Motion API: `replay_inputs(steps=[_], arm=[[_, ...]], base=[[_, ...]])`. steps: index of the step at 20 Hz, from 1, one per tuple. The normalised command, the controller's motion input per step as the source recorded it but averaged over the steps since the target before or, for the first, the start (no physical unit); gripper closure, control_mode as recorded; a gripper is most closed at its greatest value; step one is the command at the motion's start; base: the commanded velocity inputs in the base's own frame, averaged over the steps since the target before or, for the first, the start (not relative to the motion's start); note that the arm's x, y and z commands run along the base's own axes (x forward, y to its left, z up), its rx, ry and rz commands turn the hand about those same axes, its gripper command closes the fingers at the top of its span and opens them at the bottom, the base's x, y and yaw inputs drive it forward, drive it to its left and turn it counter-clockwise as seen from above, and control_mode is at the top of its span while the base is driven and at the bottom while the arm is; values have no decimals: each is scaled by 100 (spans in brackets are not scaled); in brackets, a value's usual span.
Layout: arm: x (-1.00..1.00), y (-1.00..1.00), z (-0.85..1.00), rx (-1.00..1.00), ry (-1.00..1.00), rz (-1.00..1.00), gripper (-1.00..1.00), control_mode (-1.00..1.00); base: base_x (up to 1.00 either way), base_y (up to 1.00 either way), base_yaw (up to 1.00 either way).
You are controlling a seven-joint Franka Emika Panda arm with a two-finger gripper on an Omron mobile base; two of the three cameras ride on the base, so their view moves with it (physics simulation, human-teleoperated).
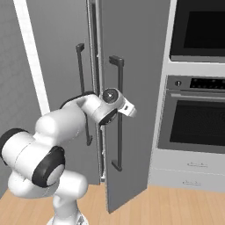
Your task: Grab a lemon wedge from the fridge and one ice cube from the ice bowl, and put them in the glass of lemonade.
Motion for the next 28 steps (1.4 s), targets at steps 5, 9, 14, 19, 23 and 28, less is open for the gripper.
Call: replay_inputs(steps=[5, 9, 14, 19, 23, 28], arm=[[-42, -97, 2, 1, 0, -5, -100, -100], [-65, -33, 40, 0, -1, -1, -100, -100], [-100, 34, 95, -5, -8, 4, -100, -100], [-60, 100, 100, -36, 17, 12, -100, -100], [0, 100, 99, -58, 44, 6, -100, -100], [50, 87, 52, -57, 53, -4, -100, -100]], base=[[0, 0, 0], [0, 0, 0], [0, 0, 0], [0, 0, 0], [0, 0, 0], [0, 0, 0]])
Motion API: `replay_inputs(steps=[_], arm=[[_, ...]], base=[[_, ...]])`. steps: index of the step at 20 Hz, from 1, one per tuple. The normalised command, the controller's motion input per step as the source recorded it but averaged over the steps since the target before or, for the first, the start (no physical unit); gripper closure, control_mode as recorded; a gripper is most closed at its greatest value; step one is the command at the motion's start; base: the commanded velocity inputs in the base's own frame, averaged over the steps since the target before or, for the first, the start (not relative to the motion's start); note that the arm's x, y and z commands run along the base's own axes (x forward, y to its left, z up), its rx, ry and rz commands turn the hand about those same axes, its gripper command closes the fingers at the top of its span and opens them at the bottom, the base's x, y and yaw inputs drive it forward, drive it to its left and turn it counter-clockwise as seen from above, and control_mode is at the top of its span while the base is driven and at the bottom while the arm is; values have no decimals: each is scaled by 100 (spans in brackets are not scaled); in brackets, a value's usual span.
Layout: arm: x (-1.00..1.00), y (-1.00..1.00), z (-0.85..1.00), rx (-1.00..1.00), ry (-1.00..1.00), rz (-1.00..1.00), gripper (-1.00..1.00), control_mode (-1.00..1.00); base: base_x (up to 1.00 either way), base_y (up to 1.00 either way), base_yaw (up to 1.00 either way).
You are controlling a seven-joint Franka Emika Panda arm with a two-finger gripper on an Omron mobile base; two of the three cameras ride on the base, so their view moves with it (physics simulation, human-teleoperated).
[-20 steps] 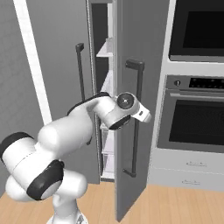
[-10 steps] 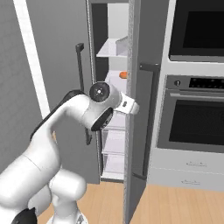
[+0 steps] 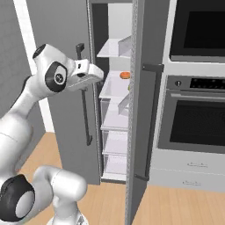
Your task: Grab a lemon wedge from the fridge and one ice cube from the ice bowl, and put them in the glass of lemonade.
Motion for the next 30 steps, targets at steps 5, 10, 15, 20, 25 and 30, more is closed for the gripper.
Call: replay_inputs(steps=[5, 10, 15, 20, 25, 30], arm=[[95, 22, -21, -48, 26, -3, -100, -100], [79, -37, -60, -10, 12, 0, -100, -100], [71, -64, -44, -9, 20, 0, -100, -100], [26, -97, -3, -9, 22, -1, -100, -100], [0, -100, -6, -6, 16, -1, -100, -100], [0, -100, -8, -5, 14, -4, -100, -100]], base=[[0, 0, 0], [0, 0, 0], [0, 0, 0], [0, 0, 0], [0, 0, 0], [0, 0, 0]])
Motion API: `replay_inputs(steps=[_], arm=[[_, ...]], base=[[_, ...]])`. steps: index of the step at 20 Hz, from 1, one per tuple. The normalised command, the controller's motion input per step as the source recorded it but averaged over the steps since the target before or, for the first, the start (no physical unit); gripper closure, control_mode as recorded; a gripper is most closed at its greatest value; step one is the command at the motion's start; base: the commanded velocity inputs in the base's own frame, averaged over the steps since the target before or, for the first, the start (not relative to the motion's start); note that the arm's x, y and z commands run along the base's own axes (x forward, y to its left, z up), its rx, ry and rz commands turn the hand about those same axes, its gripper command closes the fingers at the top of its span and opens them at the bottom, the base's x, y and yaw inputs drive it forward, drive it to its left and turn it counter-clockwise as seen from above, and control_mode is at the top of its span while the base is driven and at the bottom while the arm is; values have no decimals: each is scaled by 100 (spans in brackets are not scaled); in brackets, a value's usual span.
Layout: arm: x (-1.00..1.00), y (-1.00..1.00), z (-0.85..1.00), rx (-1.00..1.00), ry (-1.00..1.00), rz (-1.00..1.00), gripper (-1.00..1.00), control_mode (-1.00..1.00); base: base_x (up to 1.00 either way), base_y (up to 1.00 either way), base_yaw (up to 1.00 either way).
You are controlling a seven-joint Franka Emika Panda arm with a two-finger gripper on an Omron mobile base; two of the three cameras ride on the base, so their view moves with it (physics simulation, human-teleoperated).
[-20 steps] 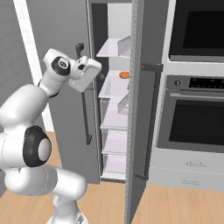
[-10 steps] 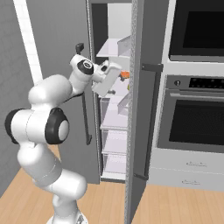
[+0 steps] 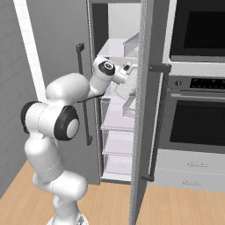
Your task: Grab a lemon wedge from the fridge and one ice cube from the ice bowl, and put them in the glass of lemonade.
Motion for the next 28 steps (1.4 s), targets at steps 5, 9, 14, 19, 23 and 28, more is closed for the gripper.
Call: replay_inputs(steps=[5, 9, 14, 19, 23, 28], arm=[[0, -100, -4, -5, 14, -5, -100, -100], [0, -59, -2, -2, 10, -2, -100, -100], [-23, 62, -3, 1, -3, 4, -100, -100], [-30, 100, -5, 10, -21, 11, -100, -100], [-44, 96, -52, 34, -41, 9, -100, -100], [-47, 57, -74, 65, -39, 5, -100, -100]], base=[[0, 0, 0], [0, 0, 0], [0, 0, 0], [0, 0, 0], [0, 0, 0], [0, 0, 0]])
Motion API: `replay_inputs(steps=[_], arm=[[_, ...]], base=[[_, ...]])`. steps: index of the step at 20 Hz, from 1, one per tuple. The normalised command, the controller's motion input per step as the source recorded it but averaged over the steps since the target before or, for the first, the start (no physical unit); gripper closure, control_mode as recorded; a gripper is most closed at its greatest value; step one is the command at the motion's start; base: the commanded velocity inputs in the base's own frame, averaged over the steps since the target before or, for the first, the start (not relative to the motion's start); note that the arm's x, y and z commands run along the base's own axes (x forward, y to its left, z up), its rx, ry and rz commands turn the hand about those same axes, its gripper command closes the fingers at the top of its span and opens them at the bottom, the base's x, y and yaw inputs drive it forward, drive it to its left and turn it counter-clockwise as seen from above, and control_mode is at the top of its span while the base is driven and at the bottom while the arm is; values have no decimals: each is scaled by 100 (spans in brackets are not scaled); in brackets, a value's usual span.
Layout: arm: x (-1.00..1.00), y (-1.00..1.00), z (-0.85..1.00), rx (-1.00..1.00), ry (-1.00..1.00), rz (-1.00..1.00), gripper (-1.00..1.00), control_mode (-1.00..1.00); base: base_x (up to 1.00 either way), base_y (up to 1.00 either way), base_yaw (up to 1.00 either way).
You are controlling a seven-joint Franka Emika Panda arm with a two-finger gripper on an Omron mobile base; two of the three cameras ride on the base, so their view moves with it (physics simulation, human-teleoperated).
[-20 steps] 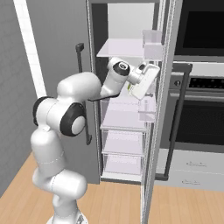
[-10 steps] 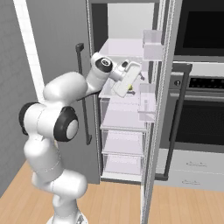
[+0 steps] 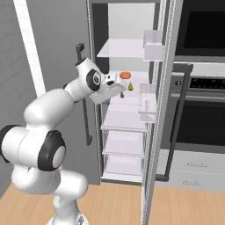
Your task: Grab a lemon wedge from the fridge and one ice cube from the ice bowl, and put them in the glass of lemonade.
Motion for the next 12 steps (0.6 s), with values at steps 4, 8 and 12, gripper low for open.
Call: replay_inputs(steps=[4, 8, 12], arm=[[-30, 63, -28, 65, -27, 0, -100, -100], [-80, 42, 47, 31, -3, 0, -100, -100], [-100, 10, 82, 5, 0, 0, -100, -100]], base=[[0, 0, 0], [0, 0, 0], [0, 0, 0]])
